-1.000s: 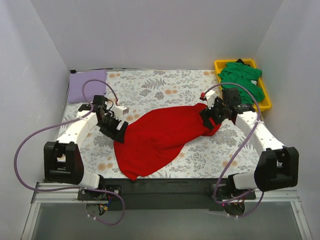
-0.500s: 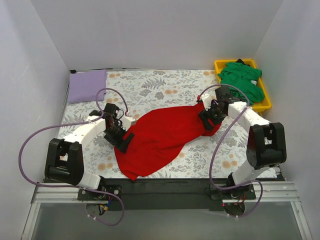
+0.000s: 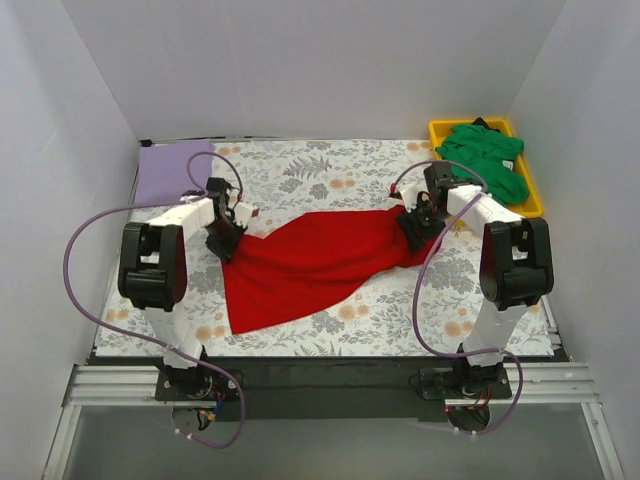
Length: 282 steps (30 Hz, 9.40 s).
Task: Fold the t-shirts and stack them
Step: Flatten the tshirt out
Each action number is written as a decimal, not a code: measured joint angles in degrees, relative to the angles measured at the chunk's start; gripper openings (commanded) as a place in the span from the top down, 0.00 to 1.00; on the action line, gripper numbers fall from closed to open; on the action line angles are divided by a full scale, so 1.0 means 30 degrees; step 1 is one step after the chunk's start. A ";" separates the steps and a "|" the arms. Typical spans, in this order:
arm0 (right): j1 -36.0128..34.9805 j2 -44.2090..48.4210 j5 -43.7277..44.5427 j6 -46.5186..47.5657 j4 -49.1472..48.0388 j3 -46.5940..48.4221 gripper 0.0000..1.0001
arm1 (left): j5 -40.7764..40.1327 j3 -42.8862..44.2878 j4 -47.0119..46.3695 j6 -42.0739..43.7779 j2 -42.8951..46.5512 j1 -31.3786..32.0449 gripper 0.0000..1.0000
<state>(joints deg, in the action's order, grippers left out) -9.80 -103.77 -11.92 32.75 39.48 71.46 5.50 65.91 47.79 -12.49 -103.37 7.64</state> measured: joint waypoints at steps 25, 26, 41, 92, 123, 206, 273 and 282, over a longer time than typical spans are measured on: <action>-0.0270 0.4248 -0.1537 0.0306 0.1566 -0.1137 0.53 | 0.5078 -0.3796 0.2062 0.4014 0.7468 -0.0933 0.49; -0.0386 0.4044 -0.1501 0.0299 0.1515 -0.1195 0.54 | 0.5056 -0.4058 0.2033 0.4029 0.7366 -0.0816 0.48; -0.2528 0.2062 0.0605 0.0277 -0.1333 -0.3373 0.45 | 0.3854 -0.6317 0.0233 0.4262 0.7220 0.0364 0.41; -0.2732 0.8757 0.0189 0.4845 0.4255 -0.3585 0.99 | 0.2237 -0.8969 0.2390 1.0564 1.4309 0.0918 1.00; -0.0933 0.8998 -0.1180 0.6674 0.5756 -0.3956 0.41 | 0.5399 -0.0605 0.1362 0.5013 0.0532 -0.4211 0.99; 0.0262 1.8047 0.2674 0.1625 -0.7089 1.4600 0.99 | 0.4131 0.6411 -1.1424 -0.3140 2.1041 -0.4612 1.00; -0.1362 -0.0197 0.3271 0.3468 -0.4648 0.7242 0.68 | 0.6732 0.3279 -0.6222 -0.0619 0.0270 -0.5100 0.62; -0.0969 -0.2601 0.1763 0.1362 -0.0809 0.6273 0.80 | 0.9027 0.3228 -0.3861 -0.0641 0.0474 -0.3876 0.65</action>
<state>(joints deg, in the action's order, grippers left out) -12.71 -111.57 -6.63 36.84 37.06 90.28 32.58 75.59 36.21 -14.41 -101.95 -3.99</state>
